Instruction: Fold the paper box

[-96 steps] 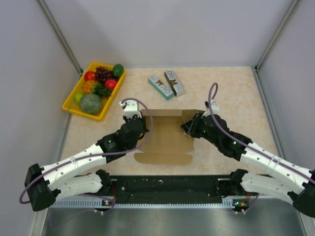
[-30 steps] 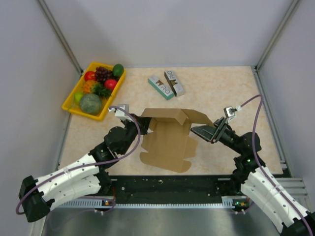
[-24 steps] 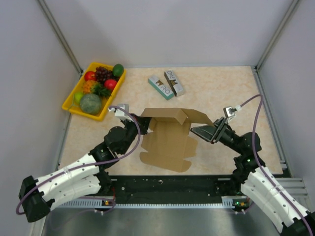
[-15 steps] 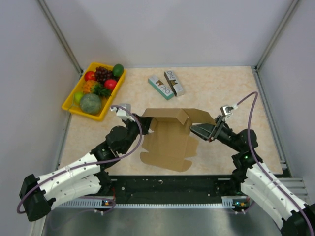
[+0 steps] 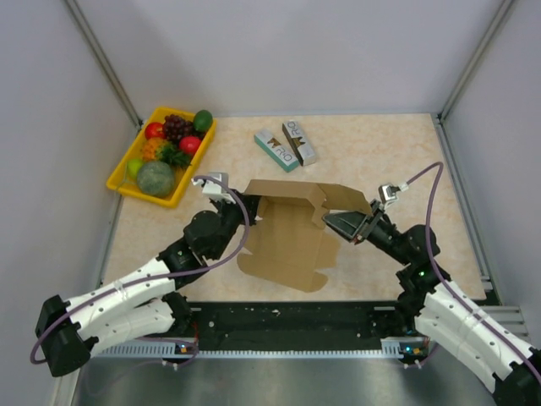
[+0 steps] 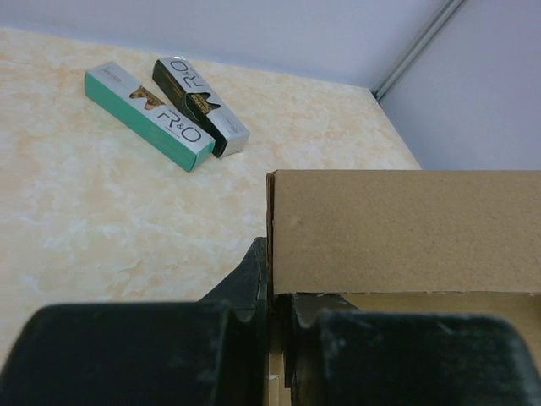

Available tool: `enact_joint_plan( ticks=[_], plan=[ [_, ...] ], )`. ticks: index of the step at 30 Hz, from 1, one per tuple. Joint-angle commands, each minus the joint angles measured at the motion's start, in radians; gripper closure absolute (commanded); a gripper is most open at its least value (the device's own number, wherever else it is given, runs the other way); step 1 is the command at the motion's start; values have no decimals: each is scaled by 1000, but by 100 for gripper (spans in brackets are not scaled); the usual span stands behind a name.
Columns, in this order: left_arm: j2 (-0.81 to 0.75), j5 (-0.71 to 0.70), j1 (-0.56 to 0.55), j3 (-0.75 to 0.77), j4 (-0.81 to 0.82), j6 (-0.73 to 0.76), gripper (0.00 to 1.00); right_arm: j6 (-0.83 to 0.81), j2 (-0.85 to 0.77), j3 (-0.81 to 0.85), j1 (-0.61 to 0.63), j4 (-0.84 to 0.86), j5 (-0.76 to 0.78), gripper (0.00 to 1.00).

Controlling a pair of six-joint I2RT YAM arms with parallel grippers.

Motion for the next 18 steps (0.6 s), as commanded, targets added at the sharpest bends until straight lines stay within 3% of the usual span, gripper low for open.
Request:
enact_joint_plan(
  ticks=[1, 3, 4, 7, 14, 15, 16, 18],
  plan=[
    [17, -11, -2, 60, 48, 58, 100, -41, -11, 64, 54, -66, 124, 67],
    [22, -14, -2, 62, 50, 58, 100, -54, -23, 66, 67, -124, 154, 74],
    [20, -14, -2, 60, 50, 58, 100, -55, -31, 64, 69, -142, 179, 84],
    [19, -8, -4, 56, 53, 61, 100, -67, -39, 57, 70, -169, 195, 100],
    [2, -2, -4, 39, 47, 64, 100, -75, -48, 31, 69, -166, 206, 100],
    [-1, -11, -4, 37, 42, 64, 100, -78, -46, 35, 67, -194, 198, 96],
    [-7, -17, -2, 34, 38, 64, 100, -83, -43, 38, 66, -208, 191, 76],
    [-19, -40, -2, 33, 16, 65, 100, -97, -51, 26, 64, -219, 165, 51]
  ],
)
